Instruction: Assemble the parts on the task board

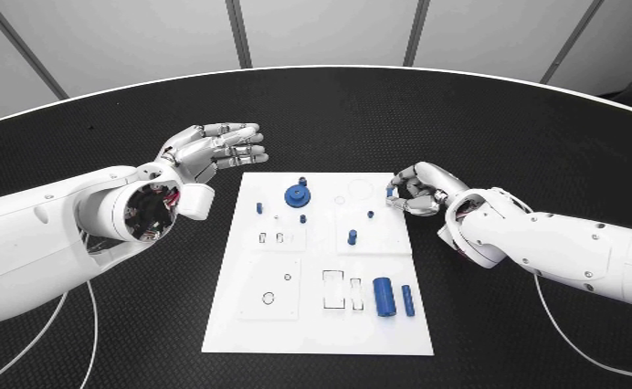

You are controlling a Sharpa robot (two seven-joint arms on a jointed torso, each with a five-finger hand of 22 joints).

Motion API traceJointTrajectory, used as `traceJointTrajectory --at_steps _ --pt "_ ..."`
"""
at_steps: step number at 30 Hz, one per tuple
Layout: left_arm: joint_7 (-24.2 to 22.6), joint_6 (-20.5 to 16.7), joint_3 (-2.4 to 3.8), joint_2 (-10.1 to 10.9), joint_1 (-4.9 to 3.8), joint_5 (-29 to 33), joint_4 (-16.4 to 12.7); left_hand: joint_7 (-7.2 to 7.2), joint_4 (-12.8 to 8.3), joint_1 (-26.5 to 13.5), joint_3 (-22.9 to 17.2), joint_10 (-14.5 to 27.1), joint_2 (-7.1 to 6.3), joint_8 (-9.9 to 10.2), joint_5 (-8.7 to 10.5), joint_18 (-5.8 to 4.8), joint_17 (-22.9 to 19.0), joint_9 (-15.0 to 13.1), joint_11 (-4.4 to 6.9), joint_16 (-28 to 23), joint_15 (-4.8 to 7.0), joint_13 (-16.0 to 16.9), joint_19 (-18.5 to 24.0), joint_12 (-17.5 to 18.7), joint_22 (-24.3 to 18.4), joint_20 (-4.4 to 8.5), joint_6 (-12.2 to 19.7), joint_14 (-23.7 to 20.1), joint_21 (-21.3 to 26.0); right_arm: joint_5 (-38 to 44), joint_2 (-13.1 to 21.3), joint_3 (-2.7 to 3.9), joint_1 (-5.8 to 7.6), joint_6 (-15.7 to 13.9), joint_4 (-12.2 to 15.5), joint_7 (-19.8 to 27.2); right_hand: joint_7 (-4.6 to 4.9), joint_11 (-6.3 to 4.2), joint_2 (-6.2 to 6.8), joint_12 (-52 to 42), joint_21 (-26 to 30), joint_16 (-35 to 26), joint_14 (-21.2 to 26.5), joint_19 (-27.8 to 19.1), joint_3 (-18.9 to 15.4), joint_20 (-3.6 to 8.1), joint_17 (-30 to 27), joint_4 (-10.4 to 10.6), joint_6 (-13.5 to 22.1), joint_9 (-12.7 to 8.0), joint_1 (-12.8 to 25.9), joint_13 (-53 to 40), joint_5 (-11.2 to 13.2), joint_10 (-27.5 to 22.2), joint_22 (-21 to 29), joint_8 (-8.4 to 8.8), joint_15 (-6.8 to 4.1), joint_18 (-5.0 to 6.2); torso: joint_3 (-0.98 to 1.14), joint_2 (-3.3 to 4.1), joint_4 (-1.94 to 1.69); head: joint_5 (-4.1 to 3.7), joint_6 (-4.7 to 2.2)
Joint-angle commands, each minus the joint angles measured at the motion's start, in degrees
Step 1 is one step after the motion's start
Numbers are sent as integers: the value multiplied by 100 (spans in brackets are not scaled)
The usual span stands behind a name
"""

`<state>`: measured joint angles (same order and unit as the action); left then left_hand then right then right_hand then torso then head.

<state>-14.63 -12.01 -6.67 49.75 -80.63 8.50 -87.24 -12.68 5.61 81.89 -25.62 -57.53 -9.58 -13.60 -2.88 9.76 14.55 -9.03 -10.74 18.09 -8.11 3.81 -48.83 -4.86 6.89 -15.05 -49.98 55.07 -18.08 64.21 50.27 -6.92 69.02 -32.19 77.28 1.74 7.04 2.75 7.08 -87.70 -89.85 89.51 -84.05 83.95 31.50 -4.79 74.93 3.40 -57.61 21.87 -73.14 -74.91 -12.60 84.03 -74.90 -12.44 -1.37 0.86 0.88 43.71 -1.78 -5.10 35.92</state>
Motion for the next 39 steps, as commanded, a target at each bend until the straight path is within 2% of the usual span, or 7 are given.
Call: traceJointTrajectory --at_steps 1,11,18,24,27,32,39 --pt "3 4 0 -9 0 0 19 -153 2 -53 -23 -25 -7 20 -5 72 9 8 -17 -26 -1 -1 6 19 -9 -23 12 -9 26 27 76 2 3 3 192 -57 18 -26 -59 -36 -15 21 -578 605 66 42 1433 -32 33 36 10 -1347 -75 465 -1510 -20 -33 -86 -7 -26 11 12 9" --pt "18 31 -1 -86 1 0 163 -154 -3 -60 -26 -23 -11 22 -5 72 10 9 -19 -29 -2 -1 6 23 -10 -23 14 -9 26 79 205 10 255 32 1093 -549 17 -27 -79 -35 -15 23 -580 605 110 39 1439 -63 33 46 18 -1346 -105 465 -1510 -31 -28 -86 -36 -86 11 57 17" --pt "25 51 -1 -161 1 0 271 -154 -3 -60 -26 -23 -11 22 -5 72 10 9 -19 -29 -2 -1 6 23 -10 -23 14 -9 26 285 -25 15 508 153 1517 -768 20 -26 -79 -42 -15 25 -580 605 121 38 1443 -74 43 46 20 -1352 -109 470 -1510 -29 -27 -86 -99 -149 -21 119 49" --pt "34 64 -1 -204 2 0 324 -155 -6 -67 -29 -24 -14 24 -4 71 12 10 -20 -32 -3 -1 6 25 -12 -24 15 -9 26 428 -515 15 575 296 1389 -816 21 -25 -83 -45 -15 28 -583 605 126 37 1452 -75 44 48 26 -1355 -110 472 -1510 -30 -26 -86 -141 -169 -47 229 64" --pt "37 66 -1 -218 2 0 347 -155 -6 -67 -29 -24 -14 24 -4 71 12 10 -20 -32 -3 -1 6 25 -12 -24 15 -9 26 455 -748 13 579 346 1251 -819 22 -24 -85 -37 -15 26 -581 605 128 37 1447 -75 44 48 29 -1348 -111 466 -1510 -30 -25 -86 -150 -173 -53 346 95" --pt "39 70 -1 -245 1 0 380 -155 -6 -67 -29 -24 -14 24 -4 71 12 10 -20 -32 -3 -1 6 25 -12 -24 15 -9 26 662 -1148 11 551 413 1019 -789 27 -22 -107 -23 -15 21 -579 605 152 33 1434 -82 64 50 41 -1337 -125 457 -1510 -27 -18 -86 -141 -166 -41 478 132" --pt "40 76 -1 -279 1 -1 404 -155 -6 -67 -29 -24 -14 24 -4 71 12 10 -20 -32 -3 -1 6 25 -12 -24 15 -9 26 1013 -1617 12 407 482 747 -802 32 -19 -105 -24 -15 18 -577 605 161 29 1425 -94 81 52 55 -1337 -134 457 -1510 -24 -13 -86 -135 -151 -58 617 163"
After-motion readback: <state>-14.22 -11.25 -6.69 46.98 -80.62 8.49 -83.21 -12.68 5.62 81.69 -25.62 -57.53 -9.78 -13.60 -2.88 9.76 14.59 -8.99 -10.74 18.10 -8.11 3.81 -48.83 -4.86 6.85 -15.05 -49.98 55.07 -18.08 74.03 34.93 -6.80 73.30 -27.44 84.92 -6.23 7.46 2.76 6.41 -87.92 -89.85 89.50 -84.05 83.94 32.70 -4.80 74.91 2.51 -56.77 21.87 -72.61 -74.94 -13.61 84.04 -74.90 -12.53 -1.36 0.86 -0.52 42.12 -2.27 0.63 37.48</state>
